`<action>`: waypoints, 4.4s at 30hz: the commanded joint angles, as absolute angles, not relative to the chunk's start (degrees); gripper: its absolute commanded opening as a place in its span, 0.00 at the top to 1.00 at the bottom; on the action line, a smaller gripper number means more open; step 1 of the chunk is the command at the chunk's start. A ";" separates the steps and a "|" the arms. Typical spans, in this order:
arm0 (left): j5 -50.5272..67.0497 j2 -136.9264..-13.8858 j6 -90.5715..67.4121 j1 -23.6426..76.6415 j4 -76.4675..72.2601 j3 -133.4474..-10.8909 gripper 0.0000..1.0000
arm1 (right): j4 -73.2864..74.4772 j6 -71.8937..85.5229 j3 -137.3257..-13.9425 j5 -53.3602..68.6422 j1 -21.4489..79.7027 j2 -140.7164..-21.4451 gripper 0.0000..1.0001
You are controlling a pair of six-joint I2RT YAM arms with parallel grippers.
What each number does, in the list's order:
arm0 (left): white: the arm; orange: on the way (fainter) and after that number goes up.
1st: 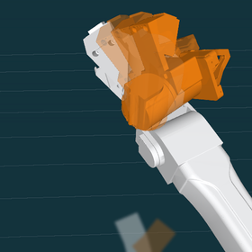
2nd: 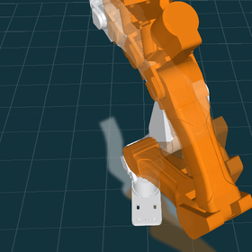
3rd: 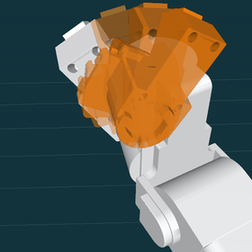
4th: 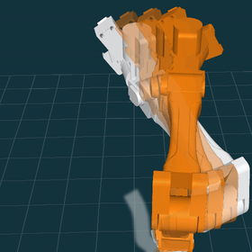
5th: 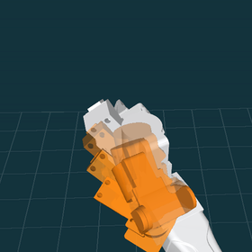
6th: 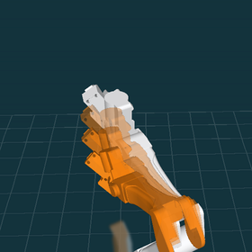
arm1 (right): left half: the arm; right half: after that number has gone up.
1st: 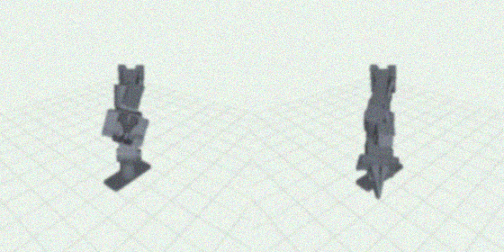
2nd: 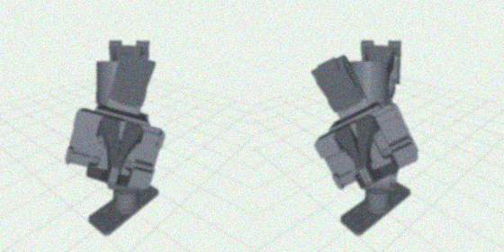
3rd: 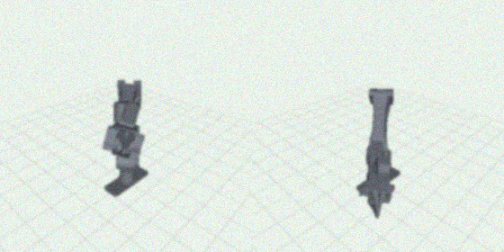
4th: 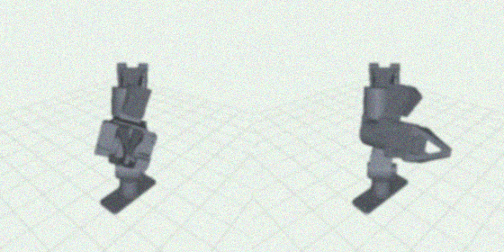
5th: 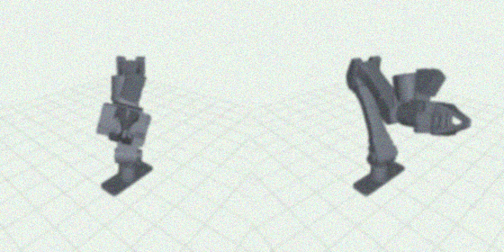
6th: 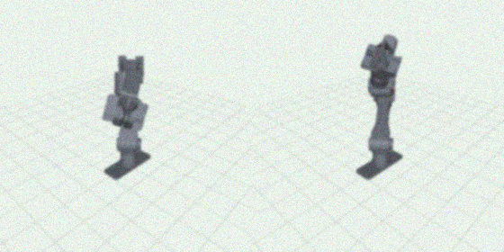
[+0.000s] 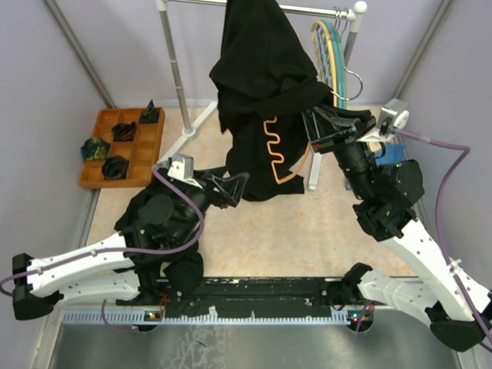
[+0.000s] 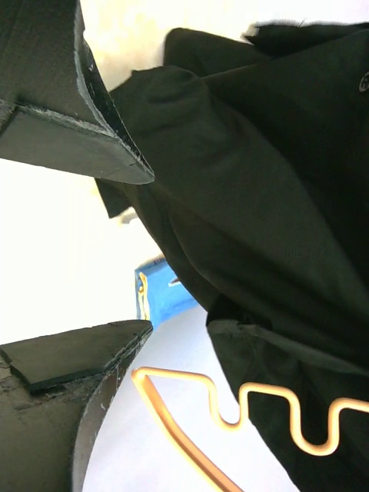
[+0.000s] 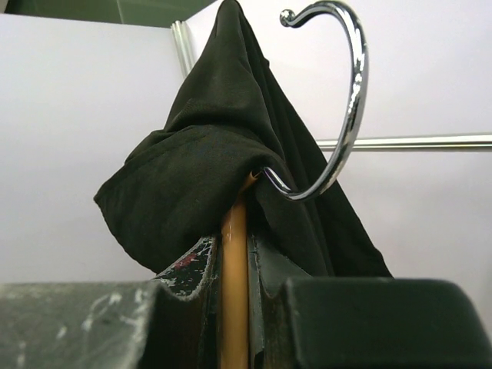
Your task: Place the shirt on the hanger
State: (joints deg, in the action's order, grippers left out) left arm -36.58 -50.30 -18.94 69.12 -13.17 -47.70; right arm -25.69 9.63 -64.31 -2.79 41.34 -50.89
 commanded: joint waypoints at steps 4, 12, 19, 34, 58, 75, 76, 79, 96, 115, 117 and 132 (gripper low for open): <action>-29.59 -53.89 -23.94 69.10 -33.59 -45.12 0.30 | -28.63 11.64 -63.57 -4.22 41.40 -44.89 1.00; -18.41 -57.80 -22.38 67.30 -42.08 -44.32 0.39 | -26.58 12.36 -62.33 -3.01 41.42 -42.14 1.00; -16.32 -61.38 -23.49 66.58 -43.17 -45.61 0.54 | -25.22 12.48 -62.95 -1.85 41.40 -41.24 1.00; -11.57 -64.62 -22.16 65.66 -44.07 -47.67 0.64 | -24.93 13.96 -62.32 -1.59 41.40 -40.41 1.00; -6.92 -68.82 -21.70 64.42 -42.23 -52.39 0.97 | -24.07 15.45 -61.00 -2.74 41.40 -39.68 1.00; -8.34 -63.85 -22.02 64.42 -26.91 -46.43 1.00 | -29.26 16.79 -57.41 -14.79 41.40 -41.46 1.00; -8.35 -64.00 -21.86 64.42 -26.17 -46.43 1.00 | -29.42 17.05 -57.25 -15.49 41.40 -41.56 1.00; -7.79 -64.62 -21.76 64.42 -25.01 -46.16 1.00 | -29.53 17.42 -56.90 -17.55 41.40 -42.02 1.00; -3.10 -67.20 -25.39 64.57 -25.78 -42.39 1.00 | -37.06 15.11 -55.05 -33.39 41.40 -45.94 1.00; -1.01 -65.57 -27.29 65.04 -21.09 -43.50 1.00 | -49.08 0.72 -51.66 -29.88 41.40 -50.93 1.00; -0.95 -65.36 -27.36 65.04 -20.42 -44.09 1.00 | -50.54 0.09 -50.51 -28.40 41.40 -51.61 1.00; -8.29 -60.71 -26.44 65.03 -11.88 -51.38 1.00 | -39.51 -2.55 -44.69 -13.07 41.40 -46.43 1.00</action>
State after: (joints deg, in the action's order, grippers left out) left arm -6.68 -62.83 -26.98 64.79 -13.87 -48.18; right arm -36.77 -0.54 -43.90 -17.76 41.47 -49.41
